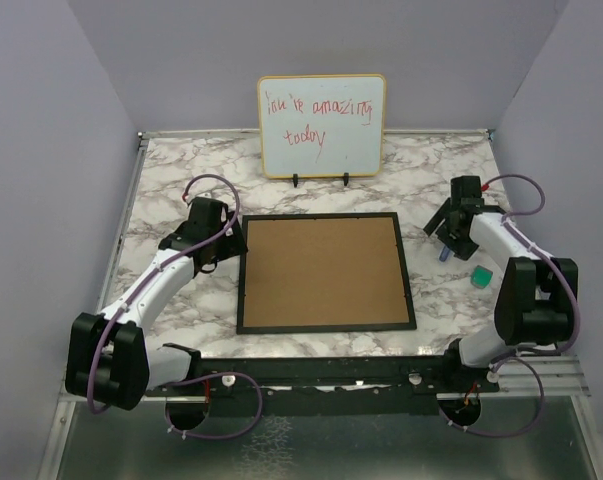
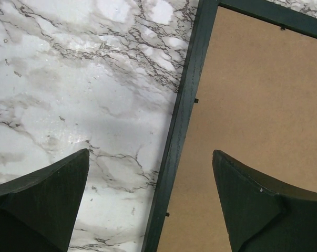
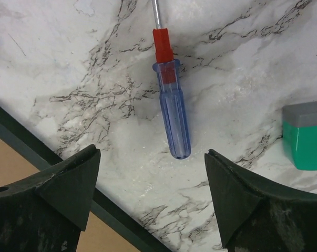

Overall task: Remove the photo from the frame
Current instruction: Turn over the photo frame at the center of the board, then pick up the screwdriver from the center of the board.

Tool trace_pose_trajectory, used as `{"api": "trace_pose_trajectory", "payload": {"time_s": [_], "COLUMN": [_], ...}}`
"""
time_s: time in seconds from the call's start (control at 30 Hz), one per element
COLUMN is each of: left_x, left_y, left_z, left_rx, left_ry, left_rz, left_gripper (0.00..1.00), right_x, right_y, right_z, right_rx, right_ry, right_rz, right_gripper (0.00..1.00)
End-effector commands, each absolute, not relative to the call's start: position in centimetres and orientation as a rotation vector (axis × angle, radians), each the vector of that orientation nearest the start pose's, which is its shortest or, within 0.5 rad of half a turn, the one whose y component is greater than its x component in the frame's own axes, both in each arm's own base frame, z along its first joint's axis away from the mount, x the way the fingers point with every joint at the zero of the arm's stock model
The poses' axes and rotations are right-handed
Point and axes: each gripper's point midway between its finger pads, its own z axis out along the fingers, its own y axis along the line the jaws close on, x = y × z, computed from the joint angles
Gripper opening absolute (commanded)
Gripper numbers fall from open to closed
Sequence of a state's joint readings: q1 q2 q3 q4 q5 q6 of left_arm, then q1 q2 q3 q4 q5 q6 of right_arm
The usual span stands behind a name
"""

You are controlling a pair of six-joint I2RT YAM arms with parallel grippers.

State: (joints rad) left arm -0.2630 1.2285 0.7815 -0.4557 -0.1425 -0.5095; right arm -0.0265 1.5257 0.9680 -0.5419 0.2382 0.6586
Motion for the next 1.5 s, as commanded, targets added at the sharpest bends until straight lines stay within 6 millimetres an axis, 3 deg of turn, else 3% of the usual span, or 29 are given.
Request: {"api": "trace_pose_trajectory", "payload": {"time_s": [0.0, 0.17, 0.37, 0.53, 0.73, 0.8, 0.83, 1.03, 1.1, 1.23, 1.37, 1.47], "left_x": [29.5, 29.4, 29.2, 29.2, 29.1, 29.0, 29.0, 28.7, 28.5, 28.2, 28.1, 28.4], "left_y": [-5.8, -5.6, -5.3, -5.2, -5.2, -5.2, -5.2, -5.1, -5.0, -4.5, -3.9, -3.4], "left_z": [9.9, 10.0, 10.3, 10.4, 10.4, 10.5, 10.5, 10.9, 11.2, 12.1, 13.0, 13.7], "left_rx": [-0.338, -0.395, -0.402, -0.423, -0.426, -0.435, -0.439, -0.442, -0.448, -0.464, -0.448, -0.424], "left_ry": [2.415, 2.393, 2.380, 2.370, 2.369, 2.365, 2.363, 2.351, 2.338, 2.296, 2.259, 2.244], "left_rz": [-0.055, -0.054, -0.046, -0.042, -0.048, -0.053, -0.053, -0.061, -0.059, -0.051, -0.027, 0.013], "left_gripper": [0.99, 0.99, 0.99, 0.99, 0.99, 0.99, 0.99, 0.99, 0.99, 0.99, 0.99, 0.99], "right_x": [32.9, 33.4, 32.9, 32.5, 32.1, 31.9, 31.9, 31.2, 31.1, 31.8, 32.8, 32.7], "right_y": [-2.5, -2.3, -4.1, -4.5, -4.1, -3.9, -3.9, -3.9, -3.9, -3.4, -2.6, -0.9], "right_z": [4.8, 3.3, 2.6, 1.4, -0.2, -0.3, -0.4, -1.1, -1.2, 0.3, 3.8, 6.3], "right_rx": [0.981, 0.978, 0.985, 0.992, 0.949, 0.957, 0.957, 0.943, 0.939, 0.921, 0.879, 0.783], "right_ry": [2.467, 2.501, 2.483, 2.510, 2.580, 2.582, 2.580, 2.608, 2.613, 2.551, 2.461, 2.428], "right_rz": [-0.102, -0.089, -0.191, -0.151, -0.112, -0.103, -0.099, -0.116, -0.113, -0.044, 0.054, 0.195], "right_gripper": [0.80, 0.74, 0.68, 0.62, 0.45, 0.43, 0.37, 0.30, 0.22, 0.01, 0.00, 0.01]}}
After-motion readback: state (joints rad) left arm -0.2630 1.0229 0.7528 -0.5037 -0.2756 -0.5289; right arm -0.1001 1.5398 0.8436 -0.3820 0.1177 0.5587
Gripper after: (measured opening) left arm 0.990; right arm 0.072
